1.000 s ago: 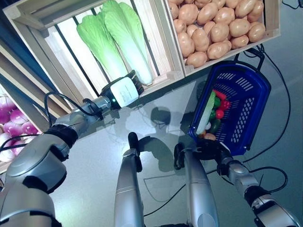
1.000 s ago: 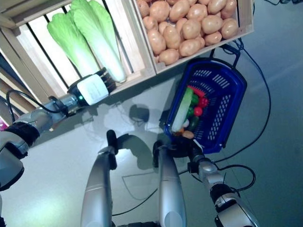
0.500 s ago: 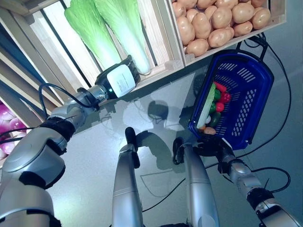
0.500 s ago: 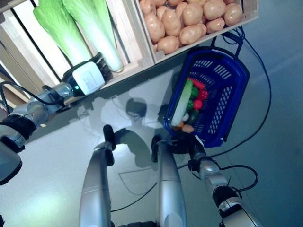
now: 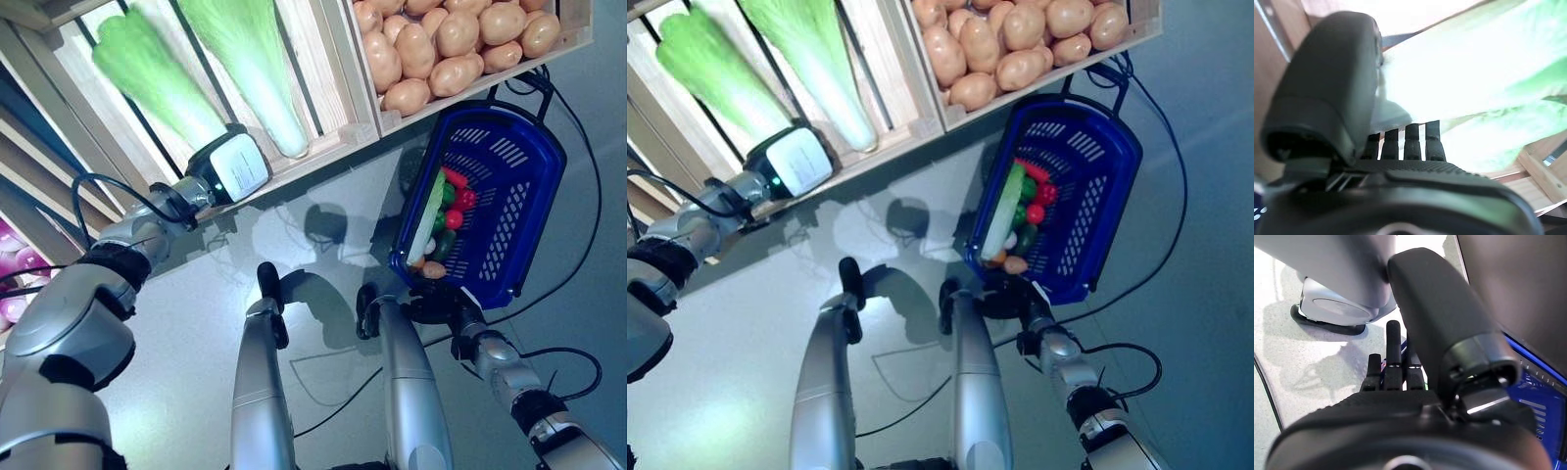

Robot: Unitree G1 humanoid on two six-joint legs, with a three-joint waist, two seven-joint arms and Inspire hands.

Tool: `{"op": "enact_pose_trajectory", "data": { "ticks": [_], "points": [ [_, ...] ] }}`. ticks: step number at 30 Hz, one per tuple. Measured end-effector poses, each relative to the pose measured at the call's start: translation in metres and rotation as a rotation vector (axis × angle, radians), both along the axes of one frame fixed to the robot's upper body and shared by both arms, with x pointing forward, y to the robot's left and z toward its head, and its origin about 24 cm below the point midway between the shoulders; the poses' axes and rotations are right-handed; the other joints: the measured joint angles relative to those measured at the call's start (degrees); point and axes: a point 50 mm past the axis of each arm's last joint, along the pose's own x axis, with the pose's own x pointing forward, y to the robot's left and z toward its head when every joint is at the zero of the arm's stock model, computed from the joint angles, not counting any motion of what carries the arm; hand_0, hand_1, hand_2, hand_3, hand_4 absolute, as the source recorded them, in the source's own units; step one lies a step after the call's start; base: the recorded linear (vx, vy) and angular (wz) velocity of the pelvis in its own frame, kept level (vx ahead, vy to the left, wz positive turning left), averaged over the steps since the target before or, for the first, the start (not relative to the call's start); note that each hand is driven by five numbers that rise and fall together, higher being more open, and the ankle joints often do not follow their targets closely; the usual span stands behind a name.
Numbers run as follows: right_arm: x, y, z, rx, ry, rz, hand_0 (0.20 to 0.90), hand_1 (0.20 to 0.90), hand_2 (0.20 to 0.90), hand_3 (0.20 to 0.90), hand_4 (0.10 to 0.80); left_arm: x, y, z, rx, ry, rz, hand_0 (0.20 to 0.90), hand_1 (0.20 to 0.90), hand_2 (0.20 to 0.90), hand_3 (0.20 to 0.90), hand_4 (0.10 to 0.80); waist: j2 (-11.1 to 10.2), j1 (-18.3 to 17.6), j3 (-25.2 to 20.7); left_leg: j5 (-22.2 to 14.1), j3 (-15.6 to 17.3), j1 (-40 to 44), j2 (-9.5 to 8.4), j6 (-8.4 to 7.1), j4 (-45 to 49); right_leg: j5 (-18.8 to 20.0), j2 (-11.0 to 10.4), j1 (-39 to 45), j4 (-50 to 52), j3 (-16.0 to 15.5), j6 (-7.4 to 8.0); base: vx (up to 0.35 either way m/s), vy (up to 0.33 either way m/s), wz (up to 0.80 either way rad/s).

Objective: Put vegetables into the basket

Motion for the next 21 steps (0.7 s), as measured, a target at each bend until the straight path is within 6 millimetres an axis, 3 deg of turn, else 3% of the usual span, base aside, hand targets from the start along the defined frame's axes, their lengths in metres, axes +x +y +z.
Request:
{"op": "enact_pose_trajectory", "data": {
  "ticks": [9, 13, 17, 21],
  "points": [
    [-0.003, -0.003, -0.004, 0.012, 0.023, -0.022, 0.900, 0.900, 0.900, 0.900, 0.800, -0.001, 0.001, -0.004, 0.038, 0.012, -0.026, 0.300, 0.300, 0.300, 0.300, 0.400, -0.08, 0.22, 0.01, 0.04, -0.03, 1.48, -0.14, 0.04, -1.01, 0.31, -0.08, 1.76, -1.27, -0.30, 0.45, 0.000, 0.000, 0.00],
    [-0.010, -0.007, -0.015, 0.002, 0.072, -0.036, 0.900, 0.900, 0.900, 0.900, 0.800, -0.005, -0.002, -0.017, 0.022, 0.067, -0.071, 0.300, 0.300, 0.300, 0.300, 0.400, -0.12, 0.42, 0.02, 0.92, 0.36, 8.01, -0.37, -0.36, -7.03, 1.57, -0.05, 7.75, -6.45, -0.95, 0.75, 0.034, -0.013, 0.03],
    [-0.015, -0.010, -0.022, -0.010, 0.107, -0.061, 0.900, 0.900, 0.900, 0.900, 0.800, -0.008, -0.004, -0.019, -0.139, 0.047, -0.129, 0.300, 0.300, 0.300, 0.300, 0.400, -0.36, 0.50, -0.02, 2.96, 0.28, 14.87, -0.55, -0.09, -12.50, 2.26, 0.40, 14.48, -11.23, -1.71, 1.31, 0.054, -0.014, 0.03],
    [-0.016, -0.010, -0.023, -0.012, 0.104, -0.070, 0.900, 0.900, 0.900, 0.900, 0.800, -0.010, -0.005, -0.008, -0.331, -0.023, -0.174, 0.300, 0.300, 0.300, 0.300, 0.400, -0.53, 1.13, -0.03, 3.46, 0.29, 19.67, -0.79, -0.13, -15.42, 2.42, 0.43, 19.48, -14.29, -2.22, 1.60, 0.081, -0.024, 0.03]
  ]
}}
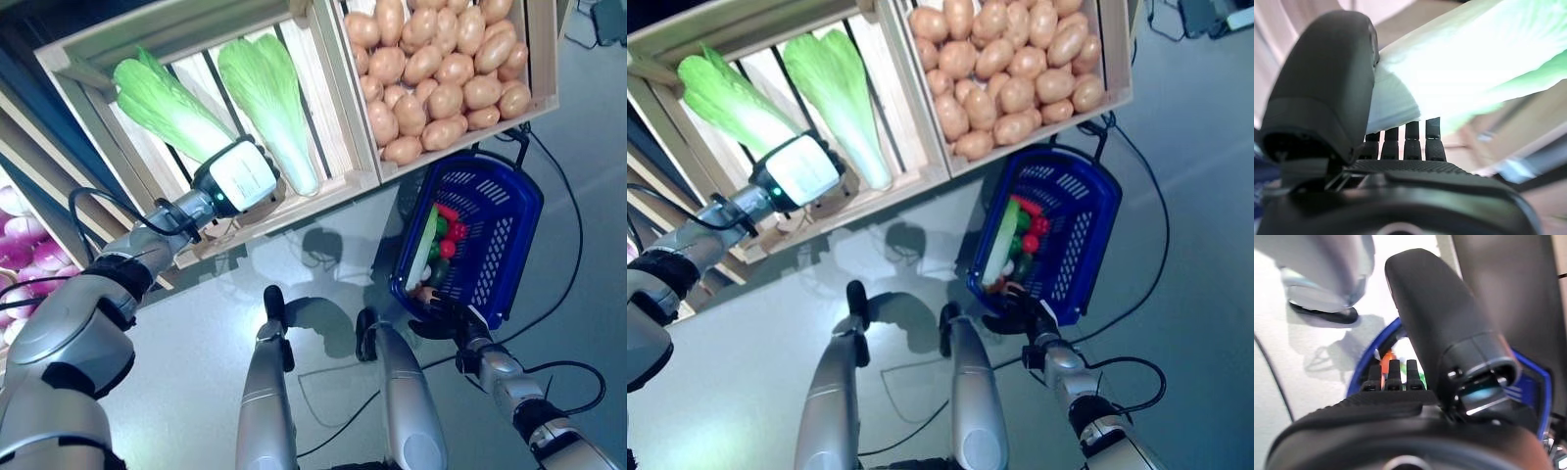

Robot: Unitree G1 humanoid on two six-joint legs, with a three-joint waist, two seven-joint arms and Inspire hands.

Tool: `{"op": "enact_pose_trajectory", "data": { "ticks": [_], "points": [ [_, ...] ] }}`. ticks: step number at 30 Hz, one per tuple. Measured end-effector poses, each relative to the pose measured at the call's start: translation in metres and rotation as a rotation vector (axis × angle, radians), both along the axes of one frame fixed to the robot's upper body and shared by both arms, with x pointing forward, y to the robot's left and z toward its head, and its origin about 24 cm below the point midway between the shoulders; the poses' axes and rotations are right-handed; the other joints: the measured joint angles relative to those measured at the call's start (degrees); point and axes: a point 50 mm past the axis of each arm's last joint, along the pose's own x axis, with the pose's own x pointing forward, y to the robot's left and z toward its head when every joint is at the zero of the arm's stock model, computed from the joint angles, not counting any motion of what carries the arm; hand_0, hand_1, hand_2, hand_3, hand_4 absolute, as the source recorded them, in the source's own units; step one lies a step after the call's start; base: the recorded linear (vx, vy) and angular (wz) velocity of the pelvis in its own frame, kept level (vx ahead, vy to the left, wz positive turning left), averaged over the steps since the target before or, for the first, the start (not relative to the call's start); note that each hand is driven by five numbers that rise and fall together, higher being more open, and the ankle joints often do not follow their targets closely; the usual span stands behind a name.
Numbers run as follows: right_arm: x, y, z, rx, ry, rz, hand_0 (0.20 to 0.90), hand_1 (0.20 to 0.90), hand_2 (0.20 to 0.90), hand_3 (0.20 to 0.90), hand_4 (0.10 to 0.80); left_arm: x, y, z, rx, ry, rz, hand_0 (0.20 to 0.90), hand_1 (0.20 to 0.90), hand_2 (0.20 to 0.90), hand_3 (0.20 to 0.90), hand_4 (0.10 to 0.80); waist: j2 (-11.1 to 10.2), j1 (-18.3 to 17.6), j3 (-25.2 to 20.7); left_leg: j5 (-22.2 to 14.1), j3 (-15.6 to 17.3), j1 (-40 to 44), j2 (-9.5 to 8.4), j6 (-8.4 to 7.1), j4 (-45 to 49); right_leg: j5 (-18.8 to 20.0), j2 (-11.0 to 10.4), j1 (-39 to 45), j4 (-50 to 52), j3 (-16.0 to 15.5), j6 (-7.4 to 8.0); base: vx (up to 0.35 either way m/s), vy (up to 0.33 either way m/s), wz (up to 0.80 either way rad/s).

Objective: Put vegetables into the basket

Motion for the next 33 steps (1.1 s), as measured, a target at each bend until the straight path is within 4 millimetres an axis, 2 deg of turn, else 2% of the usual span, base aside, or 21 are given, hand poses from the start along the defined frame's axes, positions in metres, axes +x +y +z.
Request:
{"op": "enact_pose_trajectory", "data": {
  "ticks": [4, 11, 14, 17, 19, 20, 23, 27, 33],
  "points": [
    [-0.003, 0.003, 0.000, 0.015, -0.014, 0.000, 0.900, 0.900, 0.900, 0.900, 0.800, -0.011, -0.003, -0.004, -0.238, -0.048, -0.070, 0.300, 0.300, 0.300, 0.300, 0.400, -0.06, 1.38, -0.04, 0.17, -0.25, 4.43, -0.09, -0.22, -2.90, 0.03, 0.00, 4.74, -2.86, -1.04, 0.09, 0.090, -0.021, 0.05],
    [-0.007, 0.016, 0.009, 0.044, -0.096, 0.019, 0.900, 0.900, 0.900, 0.900, 0.800, -0.039, -0.005, -0.025, -0.599, -0.069, -0.193, 0.300, 0.300, 0.300, 0.300, 0.400, -0.17, 2.94, -0.20, 1.74, -0.39, 9.63, -0.37, -0.45, -8.78, 0.28, 0.07, 9.24, -6.69, -1.97, 0.44, 0.108, -0.020, 0.04],
    [-0.020, 0.027, 0.009, 0.044, -0.125, 0.038, 0.900, 0.900, 0.900, 0.900, 0.800, -0.060, -0.011, -0.042, -1.067, -0.055, -0.259, 0.300, 0.300, 0.300, 0.300, 0.400, 0.11, 3.73, -0.39, 2.62, -0.38, 14.81, -0.34, -0.18, -13.03, 0.94, 0.36, 14.48, -10.98, -2.74, 0.90, 0.167, -0.037, 0.02],
    [-0.039, 0.029, 0.007, 0.077, -0.150, 0.013, 0.900, 0.900, 0.900, 0.900, 0.800, -0.080, -0.020, -0.057, -1.492, 0.017, -0.321, 0.300, 0.300, 0.300, 0.300, 0.400, 0.61, 5.38, -2.58, 2.67, -0.68, 17.80, -0.54, 0.00, -15.87, 1.39, 0.55, 18.35, -15.22, -3.51, 1.56, 0.153, -0.019, 0.11],
    [-0.039, 0.031, 0.011, 0.098, -0.177, -0.003, 0.900, 0.900, 0.900, 0.900, 0.800, -0.087, -0.020, -0.060, -1.639, 0.081, -0.332, 0.300, 0.300, 0.300, 0.300, 0.400, 1.01, 5.60, -2.91, 2.61, -1.22, 19.23, -0.79, 0.14, -17.00, 1.62, 0.42, 20.72, -17.25, -4.29, 1.95, 0.159, -0.014, 0.18],
    [-0.041, 0.029, 0.014, 0.105, -0.194, -0.018, 0.900, 0.900, 0.900, 0.900, 0.800, -0.090, -0.021, -0.066, -1.764, 0.131, -0.331, 0.300, 0.300, 0.300, 0.300, 0.400, 1.59, 5.81, -3.36, 2.73, -1.57, 20.47, -0.98, 0.30, -18.08, 1.95, 0.42, 22.40, -18.88, -4.55, 2.31, 0.132, -0.019, 0.16],
    [-0.038, 0.030, 0.033, 0.107, -0.285, -0.009, 0.900, 0.900, 0.900, 0.900, 0.800, -0.103, -0.022, -0.090, -2.059, 0.315, -0.310, 0.300, 0.300, 0.300, 0.300, 0.400, 2.91, 6.85, -5.98, 2.68, -1.50, 23.56, -1.29, 0.85, -20.58, 3.94, 0.57, 27.17, -24.74, -5.19, 3.46, 0.139, -0.037, 0.05],
    [-0.033, 0.037, 0.058, 0.141, -0.396, 0.042, 0.900, 0.900, 0.900, 0.900, 0.800, -0.110, -0.023, -0.107, -2.193, 0.509, -0.301, 0.300, 0.300, 0.300, 0.300, 0.400, 2.36, 7.29, -8.69, 2.54, -1.52, 27.05, -1.57, 1.16, -23.08, 6.26, 1.14, 33.35, -32.16, -6.12, 4.24, 0.112, -0.040, 0.11],
    [-0.028, 0.043, 0.085, 0.151, -0.502, 0.164, 0.900, 0.900, 0.900, 0.900, 0.800, -0.114, -0.022, -0.120, -2.317, 0.662, -0.281, 0.300, 0.300, 0.300, 0.300, 0.400, 1.28, 7.21, -13.03, 2.13, -1.30, 29.39, -2.20, 1.69, -24.09, 8.85, 1.31, 38.28, -38.92, -6.10, 4.83, 0.099, -0.017, 0.00]
  ]
}}
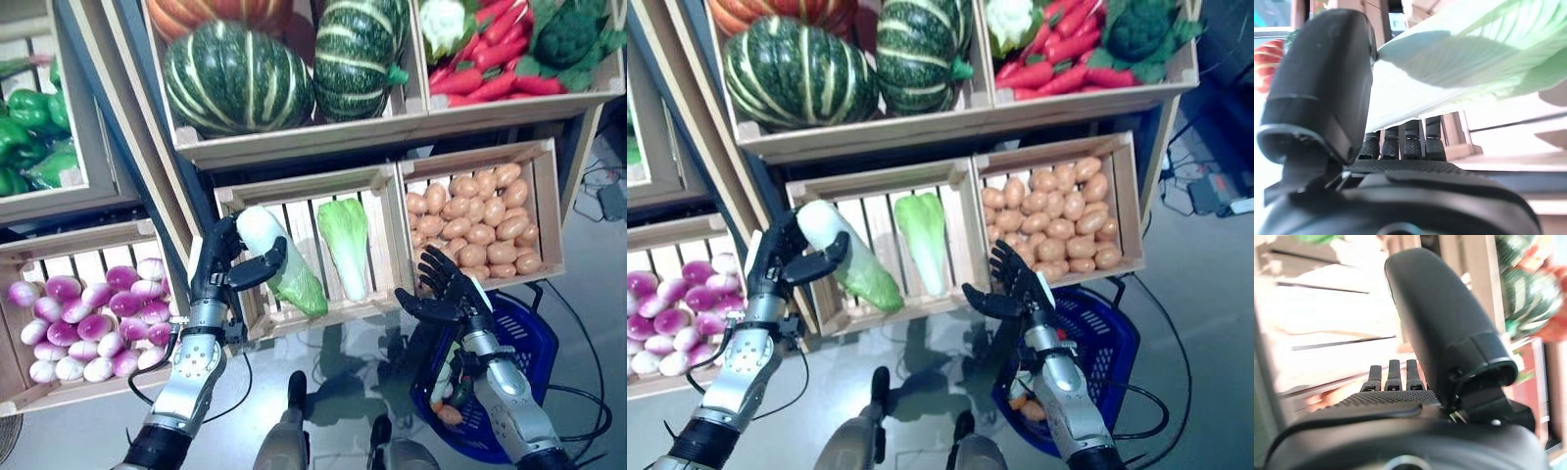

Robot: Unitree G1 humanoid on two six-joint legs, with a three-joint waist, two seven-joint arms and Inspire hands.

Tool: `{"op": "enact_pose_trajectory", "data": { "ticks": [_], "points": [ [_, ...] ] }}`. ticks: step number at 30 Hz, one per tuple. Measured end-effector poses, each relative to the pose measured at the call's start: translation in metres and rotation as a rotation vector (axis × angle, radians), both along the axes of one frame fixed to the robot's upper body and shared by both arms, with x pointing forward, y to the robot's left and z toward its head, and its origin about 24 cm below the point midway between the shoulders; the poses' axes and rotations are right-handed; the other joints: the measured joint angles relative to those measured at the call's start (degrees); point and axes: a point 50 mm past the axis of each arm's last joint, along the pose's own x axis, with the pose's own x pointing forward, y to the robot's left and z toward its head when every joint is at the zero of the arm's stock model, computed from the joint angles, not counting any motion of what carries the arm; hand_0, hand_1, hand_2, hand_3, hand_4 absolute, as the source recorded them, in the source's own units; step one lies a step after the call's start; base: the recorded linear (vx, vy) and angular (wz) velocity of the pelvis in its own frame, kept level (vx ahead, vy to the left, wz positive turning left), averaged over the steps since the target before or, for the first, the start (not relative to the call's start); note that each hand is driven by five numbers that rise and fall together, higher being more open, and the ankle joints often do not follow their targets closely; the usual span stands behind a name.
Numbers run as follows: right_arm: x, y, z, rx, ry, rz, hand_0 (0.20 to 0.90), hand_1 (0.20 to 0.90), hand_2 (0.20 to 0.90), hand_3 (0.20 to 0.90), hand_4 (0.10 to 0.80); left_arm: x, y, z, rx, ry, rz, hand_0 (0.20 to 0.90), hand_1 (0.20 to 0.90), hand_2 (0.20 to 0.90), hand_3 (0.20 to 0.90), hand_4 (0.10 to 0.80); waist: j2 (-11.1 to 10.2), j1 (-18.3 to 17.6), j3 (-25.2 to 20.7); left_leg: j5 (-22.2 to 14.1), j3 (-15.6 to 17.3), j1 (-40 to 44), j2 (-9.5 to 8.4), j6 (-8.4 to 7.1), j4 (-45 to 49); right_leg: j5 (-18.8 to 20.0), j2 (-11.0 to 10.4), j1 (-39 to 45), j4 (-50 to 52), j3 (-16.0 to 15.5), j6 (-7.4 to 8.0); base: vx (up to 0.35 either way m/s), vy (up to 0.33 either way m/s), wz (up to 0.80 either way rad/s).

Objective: Put vegetables into the basket

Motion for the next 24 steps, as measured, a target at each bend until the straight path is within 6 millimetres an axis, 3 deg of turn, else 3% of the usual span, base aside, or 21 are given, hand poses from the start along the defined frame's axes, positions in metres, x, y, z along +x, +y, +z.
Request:
{"op": "enact_pose_trajectory", "data": {
  "ticks": [8, 12, 18, 24],
  "points": [
    [0.005, 0.005, 0.022, -0.079, -0.023, 0.224, 0.900, 0.900, 0.900, 0.900, 0.800, 0.001, -0.007, -0.002, -0.043, 0.048, -0.085, 0.300, 0.300, 0.300, 0.300, 0.400, 0.13, -0.11, -2.83, -0.24, 1.25, 1.25, 0.06, 0.31, -0.04, 2.81, 0.26, 2.65, -4.37, 0.53, 0.05, 0.041, -0.017, -0.07],
    [0.005, 0.011, 0.020, -0.040, 0.094, 0.419, 0.900, 0.900, 0.900, 0.900, 0.800, 0.002, -0.009, -0.004, -0.069, 0.073, -0.130, 0.300, 0.300, 0.300, 0.300, 0.400, 0.15, -0.06, -4.42, -0.24, 1.25, 1.65, 0.06, 0.32, -0.04, 2.95, 0.26, 3.07, -4.66, 0.64, 0.05, 0.009, -0.004, -0.01],
    [0.004, 0.040, 0.015, 0.039, 0.222, 0.694, 0.900, 0.900, 0.900, 0.900, 0.800, 0.001, -0.017, -0.010, -0.090, 0.129, -0.183, 0.300, 0.300, 0.300, 0.300, 0.400, 0.38, 0.19, -5.51, -0.26, 1.25, 1.89, 0.03, 0.35, -0.04, 2.99, 0.26, 3.36, -4.77, 0.64, 0.07, 0.000, 0.000, 0.00],
    [0.003, 0.052, 0.014, 0.122, 0.297, 0.811, 0.900, 0.900, 0.900, 0.900, 0.800, 0.001, -0.014, -0.013, -0.080, 0.145, -0.179, 0.300, 0.300, 0.300, 0.300, 0.400, 0.32, 0.61, -6.10, -0.38, 1.22, 3.02, -0.20, 0.45, -0.06, 3.54, 0.27, 5.28, -6.34, 0.49, 0.09, 0.005, -0.001, 0.02]
  ]
}}
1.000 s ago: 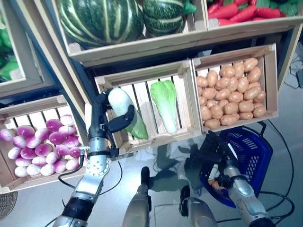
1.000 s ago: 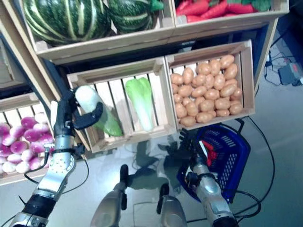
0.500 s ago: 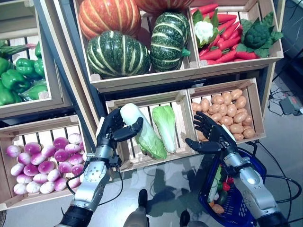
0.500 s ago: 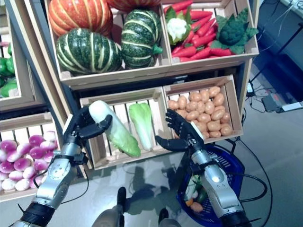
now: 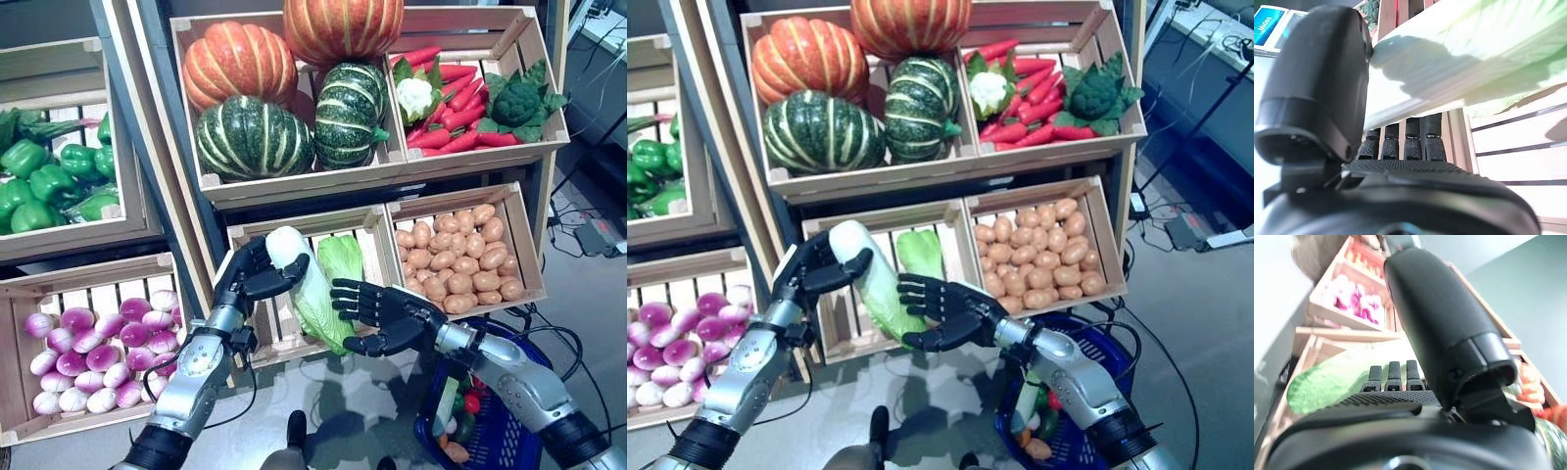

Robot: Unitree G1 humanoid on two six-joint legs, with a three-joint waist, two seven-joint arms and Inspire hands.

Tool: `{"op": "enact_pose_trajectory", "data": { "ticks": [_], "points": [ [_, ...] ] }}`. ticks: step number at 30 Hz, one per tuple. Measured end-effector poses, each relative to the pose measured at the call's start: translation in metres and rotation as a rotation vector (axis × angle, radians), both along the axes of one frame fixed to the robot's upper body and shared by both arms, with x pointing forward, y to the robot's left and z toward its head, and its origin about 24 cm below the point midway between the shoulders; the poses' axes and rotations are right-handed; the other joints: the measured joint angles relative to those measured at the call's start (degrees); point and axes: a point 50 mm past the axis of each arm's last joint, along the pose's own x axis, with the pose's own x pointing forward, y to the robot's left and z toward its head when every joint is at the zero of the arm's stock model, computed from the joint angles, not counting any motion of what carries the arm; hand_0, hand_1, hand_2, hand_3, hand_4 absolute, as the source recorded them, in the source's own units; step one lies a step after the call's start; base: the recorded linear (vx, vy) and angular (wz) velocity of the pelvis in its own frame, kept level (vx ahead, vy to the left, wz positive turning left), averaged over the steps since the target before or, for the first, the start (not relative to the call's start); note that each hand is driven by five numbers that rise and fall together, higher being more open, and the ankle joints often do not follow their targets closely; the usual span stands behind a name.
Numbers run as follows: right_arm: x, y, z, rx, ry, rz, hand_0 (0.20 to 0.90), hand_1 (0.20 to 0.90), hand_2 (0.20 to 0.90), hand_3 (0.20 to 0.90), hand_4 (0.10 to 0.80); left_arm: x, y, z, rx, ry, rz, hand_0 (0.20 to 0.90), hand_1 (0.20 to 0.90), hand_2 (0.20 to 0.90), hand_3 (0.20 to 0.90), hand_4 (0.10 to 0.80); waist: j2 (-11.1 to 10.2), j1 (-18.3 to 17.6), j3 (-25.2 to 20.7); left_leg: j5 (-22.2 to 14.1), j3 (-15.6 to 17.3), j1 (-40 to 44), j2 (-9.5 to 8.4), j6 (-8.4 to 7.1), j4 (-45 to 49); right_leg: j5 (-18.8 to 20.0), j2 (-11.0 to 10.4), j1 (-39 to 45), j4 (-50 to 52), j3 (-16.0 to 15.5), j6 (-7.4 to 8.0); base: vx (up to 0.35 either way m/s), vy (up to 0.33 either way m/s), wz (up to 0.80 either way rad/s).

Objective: Put vegetables into the basket

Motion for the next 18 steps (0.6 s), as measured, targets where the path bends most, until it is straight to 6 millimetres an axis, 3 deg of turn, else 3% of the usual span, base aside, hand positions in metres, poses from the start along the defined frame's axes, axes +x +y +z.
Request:
{"op": "enact_pose_trajectory", "data": {
  "ticks": [6, 18],
  "points": [
    [-0.006, 0.024, -0.005, 0.068, 0.060, 0.079, 0.900, 0.900, 0.900, 0.900, 0.800, -0.002, -0.012, -0.005, -0.001, 0.020, -0.062, 0.300, 0.300, 0.300, 0.300, 0.400, 0.00, 0.21, -2.12, -0.06, 0.01, 0.02, -0.08, 0.09, -0.02, 0.02, -0.06, 0.08, -0.02, 0.03, 0.01, 0.000, 0.000, 0.00],
    [0.002, 0.046, -0.012, 0.067, 0.086, -0.230, 0.900, 0.900, 0.900, 0.900, 0.800, -0.001, -0.009, -0.008, 0.001, 0.047, 0.024, 0.300, 0.300, 0.300, 0.300, 0.400, 0.22, -0.54, -3.51, -0.17, 0.09, 0.10, -0.17, 0.24, -0.02, 0.05, -0.24, -0.02, -0.01, 0.25, 0.05, -0.002, 0.002, -0.01]
  ]
}}
